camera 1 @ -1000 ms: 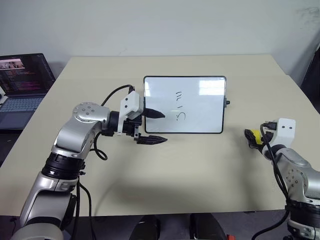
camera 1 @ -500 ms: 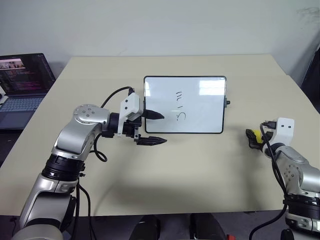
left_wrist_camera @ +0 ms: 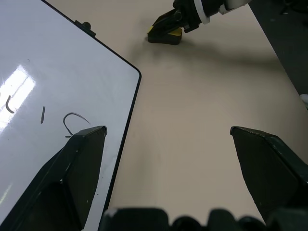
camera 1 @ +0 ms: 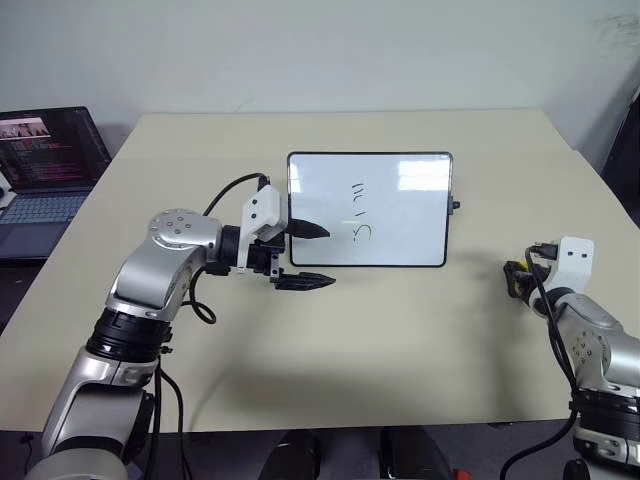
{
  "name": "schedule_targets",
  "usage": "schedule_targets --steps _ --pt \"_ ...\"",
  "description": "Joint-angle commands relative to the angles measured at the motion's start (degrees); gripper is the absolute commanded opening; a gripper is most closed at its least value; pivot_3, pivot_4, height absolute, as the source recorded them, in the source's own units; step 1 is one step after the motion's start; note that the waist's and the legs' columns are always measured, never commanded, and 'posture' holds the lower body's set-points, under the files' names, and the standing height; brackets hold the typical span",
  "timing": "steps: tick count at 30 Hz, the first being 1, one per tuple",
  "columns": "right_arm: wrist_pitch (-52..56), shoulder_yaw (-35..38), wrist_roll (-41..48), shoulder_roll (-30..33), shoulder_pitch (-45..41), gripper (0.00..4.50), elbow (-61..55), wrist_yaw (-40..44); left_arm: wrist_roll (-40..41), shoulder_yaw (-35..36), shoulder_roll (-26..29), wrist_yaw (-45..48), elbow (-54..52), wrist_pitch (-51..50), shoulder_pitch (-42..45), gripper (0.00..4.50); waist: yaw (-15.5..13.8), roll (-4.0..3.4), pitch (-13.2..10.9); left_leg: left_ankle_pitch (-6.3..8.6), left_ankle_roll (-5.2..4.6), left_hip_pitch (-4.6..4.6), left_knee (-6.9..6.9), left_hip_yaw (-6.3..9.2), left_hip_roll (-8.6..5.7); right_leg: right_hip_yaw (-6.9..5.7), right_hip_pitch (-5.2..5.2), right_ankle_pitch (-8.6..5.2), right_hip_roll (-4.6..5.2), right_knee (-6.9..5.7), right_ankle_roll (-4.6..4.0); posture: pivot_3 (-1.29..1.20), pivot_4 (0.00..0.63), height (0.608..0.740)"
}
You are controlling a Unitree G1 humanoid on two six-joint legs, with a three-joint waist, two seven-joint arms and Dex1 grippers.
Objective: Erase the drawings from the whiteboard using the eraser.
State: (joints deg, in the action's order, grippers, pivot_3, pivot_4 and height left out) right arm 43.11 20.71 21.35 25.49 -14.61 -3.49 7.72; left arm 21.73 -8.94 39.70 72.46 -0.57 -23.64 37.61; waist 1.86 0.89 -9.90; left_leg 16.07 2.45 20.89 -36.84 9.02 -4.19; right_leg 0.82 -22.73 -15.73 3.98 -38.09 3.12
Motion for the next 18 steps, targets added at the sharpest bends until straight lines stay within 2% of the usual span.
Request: schedule_targets --steps 1,7,13,18 --pt "0.02 0.78 -0.23 0.94 -0.69 0.98 -0.30 0.52 0.16 1.00 -0.21 -0.61 -1.77 0.38 0.35 4.50 0.00 0.00 0.00 0.00 0.00 0.00 0.00 0.00 0.00 0.00 0.00 0.00 0.00 0.00 0.00 0.00 0.150 0.740" --pt "-0.80 -0.36 -0.57 1.96 -0.48 0.98 -3.04 1.93 1.37 3.23 -0.10 -3.26 -1.75 -1.79 0.06 4.50 0.01 0.00 0.00 0.00 0.00 0.00 -0.01 0.00 0.00 0.01 0.00 0.00 0.00 -0.01 0.00 0.00 0.150 0.740" --pt "-4.75 -2.79 -0.88 4.10 2.62 0.98 -13.95 6.86 0.93 5.96 1.96 -9.43 -2.10 -8.91 -0.16 4.50 0.01 0.00 0.00 0.00 -0.01 0.00 0.00 0.01 0.01 0.00 -0.02 0.00 0.00 -0.02 0.01 0.00 0.150 0.740" --pt "-10.47 -11.88 -5.26 5.13 -0.12 0.98 -21.35 9.98 -0.10 7.48 1.33 -16.01 -0.48 -13.14 1.64 4.50 0.14 0.00 0.00 0.00 0.00 -0.01 -0.03 0.01 0.00 0.00 -0.01 0.00 0.00 -0.03 0.03 0.00 0.150 0.740"
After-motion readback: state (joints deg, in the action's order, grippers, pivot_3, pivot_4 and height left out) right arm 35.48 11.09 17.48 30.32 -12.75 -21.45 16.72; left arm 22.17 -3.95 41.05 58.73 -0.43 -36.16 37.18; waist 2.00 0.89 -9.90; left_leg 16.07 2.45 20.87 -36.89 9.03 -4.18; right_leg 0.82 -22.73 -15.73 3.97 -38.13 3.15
